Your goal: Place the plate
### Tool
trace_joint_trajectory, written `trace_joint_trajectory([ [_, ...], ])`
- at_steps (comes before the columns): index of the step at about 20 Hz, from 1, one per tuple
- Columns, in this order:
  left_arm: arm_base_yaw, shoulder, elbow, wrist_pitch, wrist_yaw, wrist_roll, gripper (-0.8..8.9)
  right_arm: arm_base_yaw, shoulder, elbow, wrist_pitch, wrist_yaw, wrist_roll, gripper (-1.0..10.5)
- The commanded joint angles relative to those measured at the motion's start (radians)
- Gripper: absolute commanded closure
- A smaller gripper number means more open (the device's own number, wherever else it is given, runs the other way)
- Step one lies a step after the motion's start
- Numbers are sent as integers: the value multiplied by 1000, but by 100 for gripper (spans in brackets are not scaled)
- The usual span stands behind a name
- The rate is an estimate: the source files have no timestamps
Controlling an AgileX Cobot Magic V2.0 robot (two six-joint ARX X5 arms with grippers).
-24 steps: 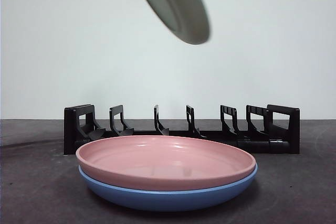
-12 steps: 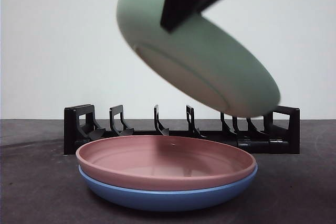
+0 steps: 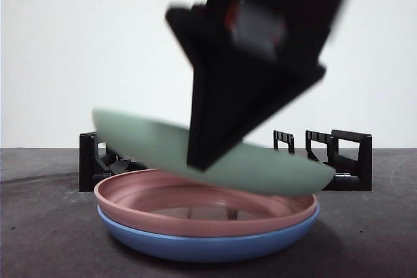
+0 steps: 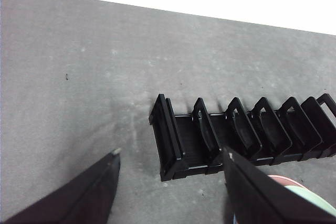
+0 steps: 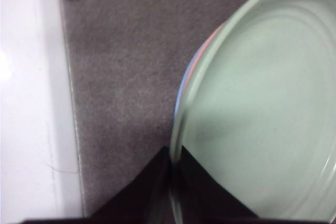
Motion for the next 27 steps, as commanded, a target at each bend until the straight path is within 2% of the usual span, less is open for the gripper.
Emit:
trace_joint_trajectory([
  [1, 0, 5, 14, 9, 1, 6, 501, 16, 46, 10, 29, 6, -80, 930],
  [9, 0, 5, 14, 9, 1, 6, 501, 14, 95, 10, 48, -33, -173, 929],
  [17, 0, 5, 14, 12, 1, 6, 501, 14, 94, 18, 27, -46, -173, 823],
  [20, 0, 5, 14, 12, 1, 6, 501, 14, 93, 45, 19, -46, -172, 716],
  [27, 0, 5, 14, 16, 1, 6, 501, 15, 51, 175, -74, -42, -151, 696],
])
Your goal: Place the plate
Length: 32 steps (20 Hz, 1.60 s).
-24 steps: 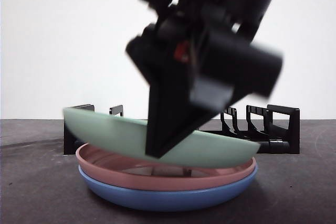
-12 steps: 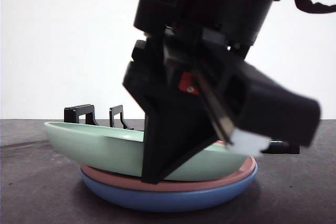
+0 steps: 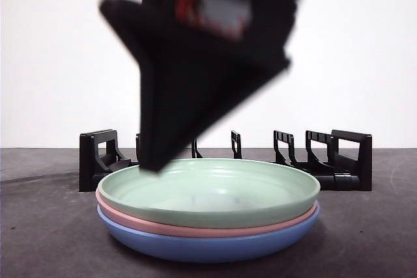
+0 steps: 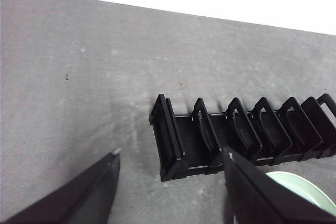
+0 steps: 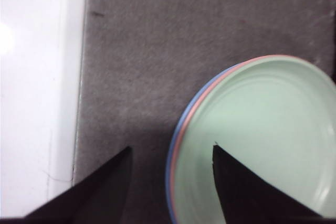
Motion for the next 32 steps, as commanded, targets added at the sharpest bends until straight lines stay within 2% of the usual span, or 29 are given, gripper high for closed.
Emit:
trace_joint_trajectory([
  [1, 0, 5, 14, 15, 1, 6, 501, 14, -31, 56, -10, 27, 27, 696],
  [4, 0, 6, 14, 16, 1, 6, 501, -36, -121, 63, 14, 69, 40, 696],
  [5, 0, 6, 14, 16, 1, 6, 501, -72, -151, 63, 20, 59, 56, 696],
  [7, 0, 6, 14, 19, 1, 6, 501, -205, -223, 62, 35, -3, 60, 696],
  [9, 0, 9, 14, 24, 1, 5, 501, -382, -276, 61, 64, -96, 60, 696],
  [12, 0, 25, 14, 58, 2, -39, 501, -712, -305, 61, 134, -268, 63, 696],
  [14, -2, 45, 14, 77, 2, -60, 501, -903, -303, 61, 185, -349, 105, 696],
  [16, -11, 81, 13, 98, 2, -76, 501, -1059, -300, 61, 236, -385, 157, 696],
  [19, -42, 144, 13, 149, 2, -86, 500, -1207, -299, 61, 272, -387, 230, 674],
  [21, -67, 172, 13, 166, 10, -92, 507, -1251, -299, 61, 253, -380, 233, 675],
  [22, -73, 178, 13, 164, 13, -89, 647, -1255, -299, 61, 230, -381, 235, 746],
  [23, -74, 178, 13, 163, 15, -90, 790, -1255, -299, 61, 224, -381, 232, 967],
  [24, -74, 178, 14, 180, 15, -90, 806, -1255, -298, 61, 229, -383, 237, 927],
  [32, -72, 168, 14, 199, 14, -92, 806, -1252, -306, 61, 184, -402, 245, 926],
])
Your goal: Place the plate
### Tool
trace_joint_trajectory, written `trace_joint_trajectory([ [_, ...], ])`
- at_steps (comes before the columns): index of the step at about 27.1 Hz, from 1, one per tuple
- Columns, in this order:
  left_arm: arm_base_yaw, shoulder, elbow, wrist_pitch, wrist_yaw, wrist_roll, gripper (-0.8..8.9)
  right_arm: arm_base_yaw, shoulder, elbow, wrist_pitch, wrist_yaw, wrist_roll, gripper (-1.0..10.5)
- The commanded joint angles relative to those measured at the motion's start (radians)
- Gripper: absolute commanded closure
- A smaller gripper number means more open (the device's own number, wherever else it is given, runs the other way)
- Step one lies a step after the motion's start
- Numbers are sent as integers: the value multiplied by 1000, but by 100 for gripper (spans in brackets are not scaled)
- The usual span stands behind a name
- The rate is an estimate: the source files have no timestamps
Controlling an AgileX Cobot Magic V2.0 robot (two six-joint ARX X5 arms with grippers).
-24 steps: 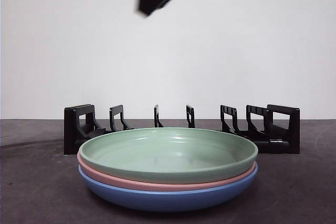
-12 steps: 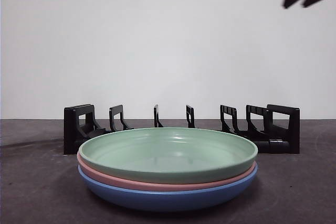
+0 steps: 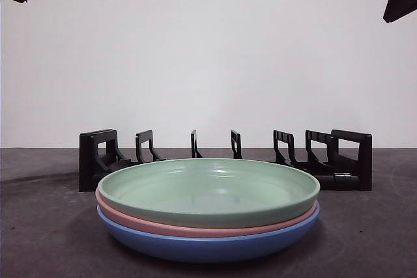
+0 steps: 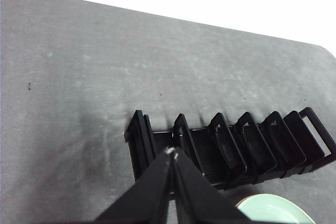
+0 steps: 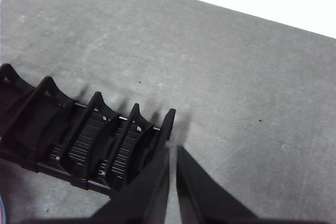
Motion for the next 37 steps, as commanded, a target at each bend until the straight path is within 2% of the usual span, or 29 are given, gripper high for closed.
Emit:
trace_joint_trajectory([
  [1, 2, 3, 14, 13, 3, 0, 806, 2, 5, 16, 10, -2, 16, 926],
  [3, 2, 3, 14, 14, 2, 6, 806, 2, 5, 16, 10, -2, 16, 926],
  [4, 4, 1, 13, 14, -4, 79, 806, 2, 5, 16, 10, -2, 16, 926],
  [6, 9, -62, -34, 31, -105, 173, 806, 2, 5, 16, 10, -2, 16, 926],
  [9, 20, -277, -292, 254, -265, 252, 806, 2, 5, 16, 10, -2, 16, 926],
  [12, 63, -566, -590, 387, -299, 327, 806, 2, 5, 16, 10, -2, 16, 926],
  [16, 74, -807, -795, 381, -298, 313, 806, 2, 5, 16, 10, -2, 16, 926],
  [19, 73, -906, -882, 383, -306, 256, 806, 2, 5, 16, 10, -2, 16, 926],
  [21, 64, -959, -935, 410, -366, 222, 806, 2, 5, 16, 10, -2, 16, 926],
  [24, 39, -967, -935, 349, -459, 188, 806, 2, 5, 16, 11, -2, 16, 926],
  [27, 27, -967, -935, 344, -463, 123, 806, 2, 5, 16, 11, -2, 16, 926],
  [37, 27, -967, -935, 349, -463, 123, 806, 2, 5, 16, 12, -2, 16, 926],
])
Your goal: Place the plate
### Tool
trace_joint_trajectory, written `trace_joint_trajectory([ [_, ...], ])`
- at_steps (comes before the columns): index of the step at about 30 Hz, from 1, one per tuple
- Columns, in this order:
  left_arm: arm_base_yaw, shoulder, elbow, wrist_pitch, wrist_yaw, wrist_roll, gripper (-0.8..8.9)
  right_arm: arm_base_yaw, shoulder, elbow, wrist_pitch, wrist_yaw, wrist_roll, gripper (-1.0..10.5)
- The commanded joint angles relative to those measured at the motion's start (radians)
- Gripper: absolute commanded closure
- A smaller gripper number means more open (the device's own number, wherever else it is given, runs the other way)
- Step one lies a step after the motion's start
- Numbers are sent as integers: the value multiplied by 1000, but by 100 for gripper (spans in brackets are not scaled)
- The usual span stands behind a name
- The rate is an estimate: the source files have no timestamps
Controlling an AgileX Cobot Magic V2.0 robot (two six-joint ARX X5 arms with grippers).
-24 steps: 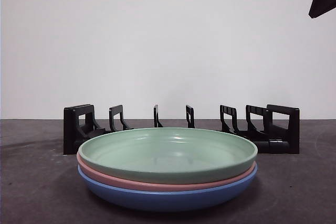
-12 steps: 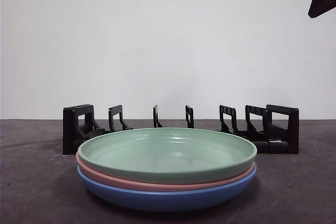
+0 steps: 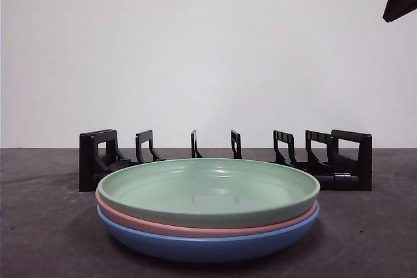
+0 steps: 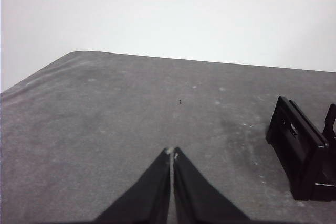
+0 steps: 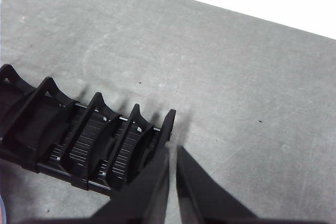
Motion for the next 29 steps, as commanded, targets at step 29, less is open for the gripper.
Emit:
trace_joint_trajectory([
  [29, 1, -1, -20, 11, 1, -5, 806, -89, -1118, -1040, 322, 147, 69, 926],
])
